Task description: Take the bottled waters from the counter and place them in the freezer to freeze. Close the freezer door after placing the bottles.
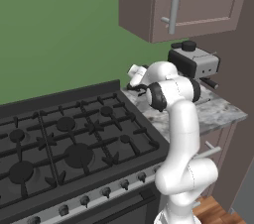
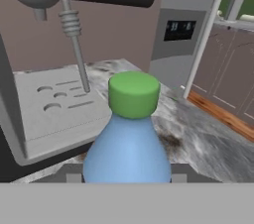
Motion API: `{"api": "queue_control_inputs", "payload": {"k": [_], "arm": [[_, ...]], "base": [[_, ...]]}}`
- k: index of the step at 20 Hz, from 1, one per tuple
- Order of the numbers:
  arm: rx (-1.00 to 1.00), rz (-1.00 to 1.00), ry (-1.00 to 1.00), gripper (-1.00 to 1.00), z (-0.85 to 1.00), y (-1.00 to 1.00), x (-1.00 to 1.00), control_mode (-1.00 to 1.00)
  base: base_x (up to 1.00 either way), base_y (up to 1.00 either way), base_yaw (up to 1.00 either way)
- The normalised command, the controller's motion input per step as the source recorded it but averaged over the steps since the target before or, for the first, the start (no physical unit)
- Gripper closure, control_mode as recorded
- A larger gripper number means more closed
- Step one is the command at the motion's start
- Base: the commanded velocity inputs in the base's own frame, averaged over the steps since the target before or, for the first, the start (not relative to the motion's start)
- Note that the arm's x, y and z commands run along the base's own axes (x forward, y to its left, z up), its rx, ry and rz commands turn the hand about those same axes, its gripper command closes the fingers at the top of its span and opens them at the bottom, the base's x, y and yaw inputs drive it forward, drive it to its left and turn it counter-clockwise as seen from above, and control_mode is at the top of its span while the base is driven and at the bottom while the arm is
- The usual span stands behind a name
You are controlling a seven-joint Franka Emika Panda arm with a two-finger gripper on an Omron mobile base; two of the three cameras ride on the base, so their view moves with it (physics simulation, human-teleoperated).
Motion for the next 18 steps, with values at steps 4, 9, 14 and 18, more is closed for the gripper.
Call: {"api": "queue_control_inputs", "payload": {"k": [4,9,14,18], "arm": [[0.0,0.12,-0.13,1.0,0.33,-0.04,-0.78,-1.0],[0.08,0.35,-0.15,1.0,0.46,-0.53,-0.74,-1.0],[-0.03,0.42,-0.09,1.0,0.5,-0.23,-0.83,-1.0],[0.0,0.45,-0.03,1.0,0.8,-0.02,-0.79,-1.0]], "base": [[0.0,0.0,0.0],[0.0,0.0,0.0],[0.0,0.0,0.0],[0.0,0.0,0.0]]}}
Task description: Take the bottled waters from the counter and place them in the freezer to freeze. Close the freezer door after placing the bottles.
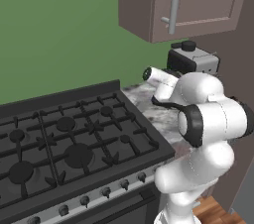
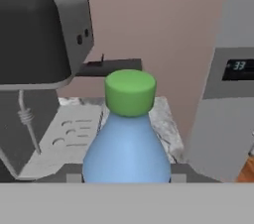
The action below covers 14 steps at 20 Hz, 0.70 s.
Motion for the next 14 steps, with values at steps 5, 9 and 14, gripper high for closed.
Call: {"api": "queue_control_inputs", "payload": {"k": [5,9,14], "arm": [[0.12,0.5,0.15,1.0,0.43,0.0,-0.44,-1.0],[0.2,0.51,0.14,1.0,0.43,0.0,-0.24,-1.0],[0.03,0.61,0.01,1.0,0.5,0.05,-0.49,-1.0]], "base": [[0.0,0.0,0.0],[0.0,0.0,0.0],[0.0,0.0,0.0]]}}
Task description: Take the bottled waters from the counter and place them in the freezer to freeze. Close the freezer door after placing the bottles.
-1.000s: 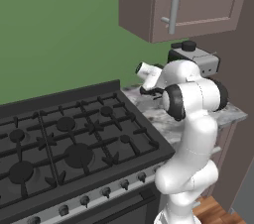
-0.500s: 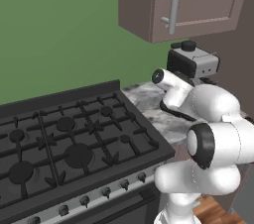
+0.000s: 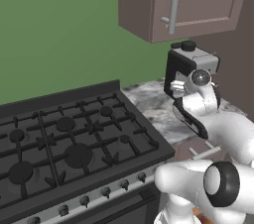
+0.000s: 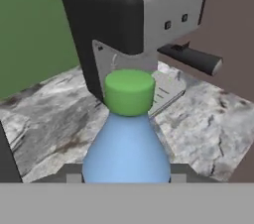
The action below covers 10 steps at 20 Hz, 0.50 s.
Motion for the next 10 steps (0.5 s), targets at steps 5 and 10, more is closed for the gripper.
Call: {"api": "queue_control_inputs", "payload": {"k": [5,10], "arm": [[0.0,0.64,-0.06,1.0,0.36,0.01,-0.62,-1.0],[0.0,0.53,-0.22,1.0,0.45,0.0,-0.65,-1.0]], "base": [[0.0,0.0,0.0],[0.0,0.0,0.0]]}}
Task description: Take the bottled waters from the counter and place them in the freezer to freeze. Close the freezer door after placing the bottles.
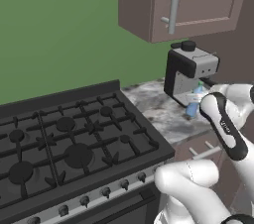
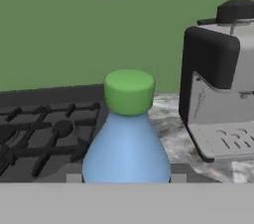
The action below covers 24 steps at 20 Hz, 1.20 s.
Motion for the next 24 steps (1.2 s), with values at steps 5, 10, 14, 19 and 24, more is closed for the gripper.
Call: {"api": "queue_control_inputs", "payload": {"k": [5,10,14,19,24], "arm": [[0.0,0.45,-0.34,1.0,0.61,0.0,-0.6,-1.0],[-0.1,0.35,-0.11,1.0,0.58,0.0,-0.45,-1.0],[-0.11,0.16,0.13,1.0,0.38,0.0,-0.44,-1.0],[-0.03,0.07,0.2,1.0,0.3,0.01,-0.56,-1.0],[-0.02,0.0,0.06,1.0,0.01,0.13,-0.5,-1.0]], "base": [[0.0,0.0,0.0],[0.0,0.0,0.0],[0.0,0.0,0.0],[0.0,0.0,0.0],[0.0,0.0,0.0]]}}
